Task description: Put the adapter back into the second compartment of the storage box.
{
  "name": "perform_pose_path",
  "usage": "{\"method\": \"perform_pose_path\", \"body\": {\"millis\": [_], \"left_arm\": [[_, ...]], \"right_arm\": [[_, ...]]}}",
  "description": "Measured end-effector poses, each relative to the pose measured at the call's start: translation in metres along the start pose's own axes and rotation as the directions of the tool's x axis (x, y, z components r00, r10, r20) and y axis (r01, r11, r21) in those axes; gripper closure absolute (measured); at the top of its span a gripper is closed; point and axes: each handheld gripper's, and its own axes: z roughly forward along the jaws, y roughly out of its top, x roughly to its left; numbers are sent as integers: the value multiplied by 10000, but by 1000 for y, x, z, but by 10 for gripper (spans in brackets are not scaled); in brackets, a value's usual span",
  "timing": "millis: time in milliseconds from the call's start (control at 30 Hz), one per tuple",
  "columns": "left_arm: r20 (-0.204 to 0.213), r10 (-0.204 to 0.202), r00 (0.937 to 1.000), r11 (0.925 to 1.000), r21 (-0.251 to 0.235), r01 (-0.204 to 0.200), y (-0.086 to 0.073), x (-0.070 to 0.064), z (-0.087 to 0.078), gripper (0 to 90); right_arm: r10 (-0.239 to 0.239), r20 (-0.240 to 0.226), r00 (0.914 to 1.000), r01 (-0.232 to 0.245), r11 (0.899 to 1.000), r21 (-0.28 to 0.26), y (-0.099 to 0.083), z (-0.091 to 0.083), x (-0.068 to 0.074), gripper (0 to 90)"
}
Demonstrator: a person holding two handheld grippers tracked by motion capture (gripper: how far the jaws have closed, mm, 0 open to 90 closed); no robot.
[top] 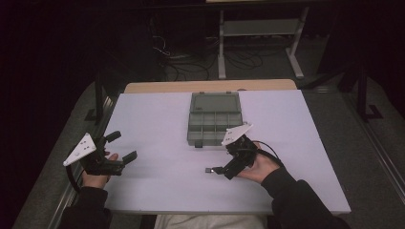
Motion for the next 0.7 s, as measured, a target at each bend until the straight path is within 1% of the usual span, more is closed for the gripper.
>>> {"method": "perform_pose_path", "body": {"millis": [200, 233, 267, 367, 533, 700], "left_arm": [[9, -4, 10000, 10000, 16, 4, 0, 0, 0, 0], [9, -4, 10000, 10000, 16, 4, 0, 0, 0, 0], [6, -4, 10000, 10000, 29, 4, 0, 0, 0, 0], [-4, -21, 10000, 10000, 42, 21, 0, 0, 0, 0], [-27, -18, 10000, 10000, 54, 19, 0, 0, 0, 0], [-33, -35, 10000, 10000, 46, 36, 0, 0, 0, 0]], "right_arm": [[36, -265, 9996, -25, 9991, 434, 1, 11, 2, 0], [36, -265, 9996, -25, 9991, 434, 1, 11, 2, 0], [37, -402, 9992, -13, 9982, 595, 1, 17, 2, 0], [-76, -468, 9989, 109, 9974, 708, 1, 20, 2, 0], [-73, -539, 9985, 117, 9966, 815, 1, 26, 2, 0], [-210, -665, 9976, 275, 9949, 973, 2, 33, 2, 0]]}}
